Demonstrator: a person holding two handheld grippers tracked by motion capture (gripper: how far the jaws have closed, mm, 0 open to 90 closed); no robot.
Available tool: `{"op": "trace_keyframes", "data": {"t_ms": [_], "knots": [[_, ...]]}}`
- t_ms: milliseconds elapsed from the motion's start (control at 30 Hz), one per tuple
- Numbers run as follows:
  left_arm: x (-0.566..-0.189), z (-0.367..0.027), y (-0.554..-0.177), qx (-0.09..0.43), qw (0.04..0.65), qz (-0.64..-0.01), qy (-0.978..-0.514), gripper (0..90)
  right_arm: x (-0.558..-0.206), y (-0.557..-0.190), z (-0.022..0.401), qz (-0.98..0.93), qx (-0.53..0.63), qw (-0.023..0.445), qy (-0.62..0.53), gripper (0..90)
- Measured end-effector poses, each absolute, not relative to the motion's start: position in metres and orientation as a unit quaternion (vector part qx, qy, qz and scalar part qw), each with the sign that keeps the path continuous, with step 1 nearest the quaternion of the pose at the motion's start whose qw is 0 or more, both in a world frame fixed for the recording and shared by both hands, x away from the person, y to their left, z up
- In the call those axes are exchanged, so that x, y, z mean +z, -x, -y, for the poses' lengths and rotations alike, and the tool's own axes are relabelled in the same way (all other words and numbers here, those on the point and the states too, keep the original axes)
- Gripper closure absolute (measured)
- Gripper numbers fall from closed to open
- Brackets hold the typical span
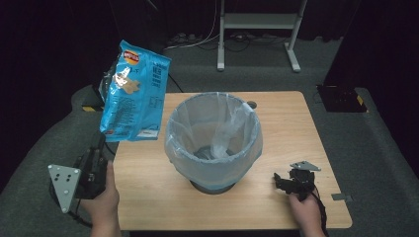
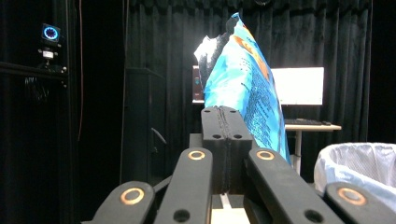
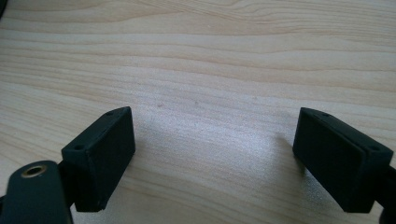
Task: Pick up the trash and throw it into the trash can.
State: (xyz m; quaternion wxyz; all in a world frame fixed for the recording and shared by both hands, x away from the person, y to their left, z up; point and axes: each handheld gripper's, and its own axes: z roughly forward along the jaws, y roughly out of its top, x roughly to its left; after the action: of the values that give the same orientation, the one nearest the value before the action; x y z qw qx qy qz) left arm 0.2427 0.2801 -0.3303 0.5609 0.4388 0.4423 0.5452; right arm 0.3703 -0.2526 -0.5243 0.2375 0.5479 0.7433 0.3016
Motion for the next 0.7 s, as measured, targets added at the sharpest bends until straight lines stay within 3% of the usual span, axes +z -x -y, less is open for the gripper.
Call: {"op": "trace_keyframes", "data": {"t_ms": [700], "knots": [[-0.306, -0.274, -0.233, 0.564, 0.580, -0.410, -0.422, 89.7, -0.524, -0.370, 0.253, -0.743, 0.302, 0.237, -0.548, 12.7]]}}
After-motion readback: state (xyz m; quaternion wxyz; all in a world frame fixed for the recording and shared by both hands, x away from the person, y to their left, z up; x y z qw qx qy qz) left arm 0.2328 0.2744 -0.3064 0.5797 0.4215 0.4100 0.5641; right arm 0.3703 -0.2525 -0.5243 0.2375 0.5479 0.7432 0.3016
